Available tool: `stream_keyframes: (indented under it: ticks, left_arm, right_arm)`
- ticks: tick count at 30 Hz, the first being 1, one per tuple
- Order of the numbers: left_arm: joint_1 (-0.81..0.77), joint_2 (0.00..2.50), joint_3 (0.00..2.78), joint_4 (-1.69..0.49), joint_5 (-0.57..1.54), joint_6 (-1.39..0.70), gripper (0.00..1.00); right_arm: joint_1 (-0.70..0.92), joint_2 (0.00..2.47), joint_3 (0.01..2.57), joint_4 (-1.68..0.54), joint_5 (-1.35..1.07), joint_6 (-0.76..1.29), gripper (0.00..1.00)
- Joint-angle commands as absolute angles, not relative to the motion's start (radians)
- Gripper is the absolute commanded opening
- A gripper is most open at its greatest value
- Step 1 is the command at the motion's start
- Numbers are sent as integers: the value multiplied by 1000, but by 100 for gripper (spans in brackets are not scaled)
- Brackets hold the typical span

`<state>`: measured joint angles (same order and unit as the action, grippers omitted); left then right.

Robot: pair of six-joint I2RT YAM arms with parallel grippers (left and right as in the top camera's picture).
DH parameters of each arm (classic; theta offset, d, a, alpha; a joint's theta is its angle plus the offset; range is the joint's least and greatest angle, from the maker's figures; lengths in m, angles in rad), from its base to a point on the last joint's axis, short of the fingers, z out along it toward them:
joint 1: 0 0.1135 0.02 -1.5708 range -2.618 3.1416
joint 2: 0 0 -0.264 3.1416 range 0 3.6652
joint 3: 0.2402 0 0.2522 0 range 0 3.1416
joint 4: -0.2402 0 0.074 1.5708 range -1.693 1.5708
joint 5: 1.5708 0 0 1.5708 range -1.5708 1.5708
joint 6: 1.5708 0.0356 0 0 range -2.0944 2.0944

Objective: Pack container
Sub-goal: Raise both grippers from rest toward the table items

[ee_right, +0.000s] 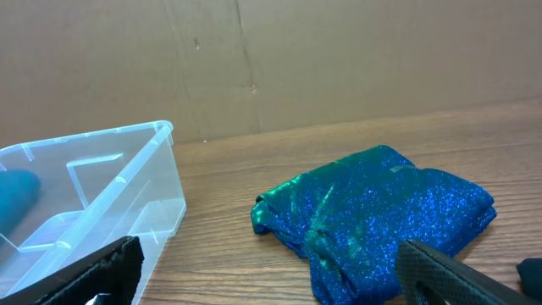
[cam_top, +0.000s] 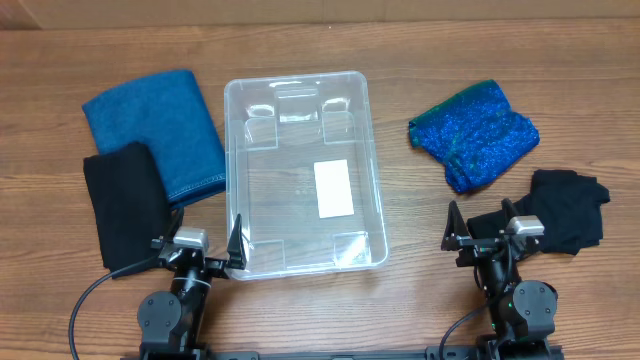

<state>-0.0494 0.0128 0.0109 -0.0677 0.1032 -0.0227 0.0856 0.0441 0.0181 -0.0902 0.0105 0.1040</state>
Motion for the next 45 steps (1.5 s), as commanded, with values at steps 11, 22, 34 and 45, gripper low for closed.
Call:
stream_keyframes:
  ticks: [11,22,34,45]
  left_arm:
    - [-53,6,5,-68,94,-22,100]
    - [-53,6,5,-68,94,-22,100]
    - [-53,6,5,-68,94,-22,100]
    - [-53,6,5,-67,102,-23,100]
  right_arm:
    - [84,39,9,-84,13,101,100]
    - [84,39,9,-84,13,101,100]
    - [84,39,9,-84,13,101,100]
    - [84,39,9,-84,-6,105,100]
